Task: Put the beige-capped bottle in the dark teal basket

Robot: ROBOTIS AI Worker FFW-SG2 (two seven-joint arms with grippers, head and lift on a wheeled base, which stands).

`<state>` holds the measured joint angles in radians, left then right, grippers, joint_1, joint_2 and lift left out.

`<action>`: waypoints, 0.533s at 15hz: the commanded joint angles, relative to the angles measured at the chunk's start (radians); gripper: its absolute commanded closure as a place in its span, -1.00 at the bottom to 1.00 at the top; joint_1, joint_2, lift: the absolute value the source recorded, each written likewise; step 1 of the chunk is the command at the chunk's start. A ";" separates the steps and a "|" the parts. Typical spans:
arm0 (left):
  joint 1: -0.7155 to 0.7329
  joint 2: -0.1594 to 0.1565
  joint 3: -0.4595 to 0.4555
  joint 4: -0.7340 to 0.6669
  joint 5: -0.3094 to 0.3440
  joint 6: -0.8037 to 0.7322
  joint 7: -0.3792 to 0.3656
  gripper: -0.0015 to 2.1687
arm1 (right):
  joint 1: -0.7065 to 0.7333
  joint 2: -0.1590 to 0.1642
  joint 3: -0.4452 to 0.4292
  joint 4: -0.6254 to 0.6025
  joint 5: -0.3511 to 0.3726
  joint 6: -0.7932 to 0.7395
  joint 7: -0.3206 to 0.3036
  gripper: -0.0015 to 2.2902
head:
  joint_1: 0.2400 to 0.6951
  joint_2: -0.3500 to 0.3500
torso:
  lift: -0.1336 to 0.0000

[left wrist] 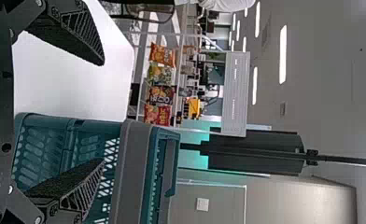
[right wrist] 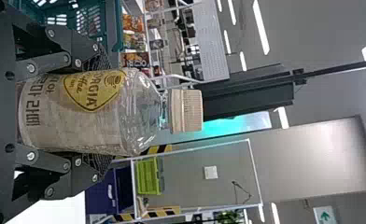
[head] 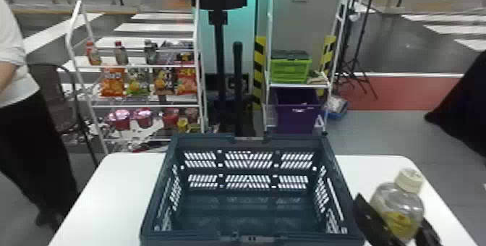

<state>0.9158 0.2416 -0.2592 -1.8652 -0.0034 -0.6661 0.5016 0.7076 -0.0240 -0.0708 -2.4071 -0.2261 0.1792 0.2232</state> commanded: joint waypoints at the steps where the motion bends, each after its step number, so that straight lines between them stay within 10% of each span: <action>1: 0.002 0.004 0.000 -0.002 0.002 0.006 0.000 -0.86 | -0.109 -0.010 0.036 -0.018 0.004 0.185 -0.031 0.87 | 0.14 0.00 | 1.00; 8: 0.017 0.004 0.008 -0.003 0.005 0.003 0.000 -0.86 | -0.433 -0.036 0.172 0.017 0.014 0.667 -0.145 0.86 | 0.14 0.00 | 1.00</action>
<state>0.9315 0.2469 -0.2519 -1.8713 0.0017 -0.6634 0.5016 0.3380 -0.0590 0.0824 -2.3968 -0.2112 0.7327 0.0821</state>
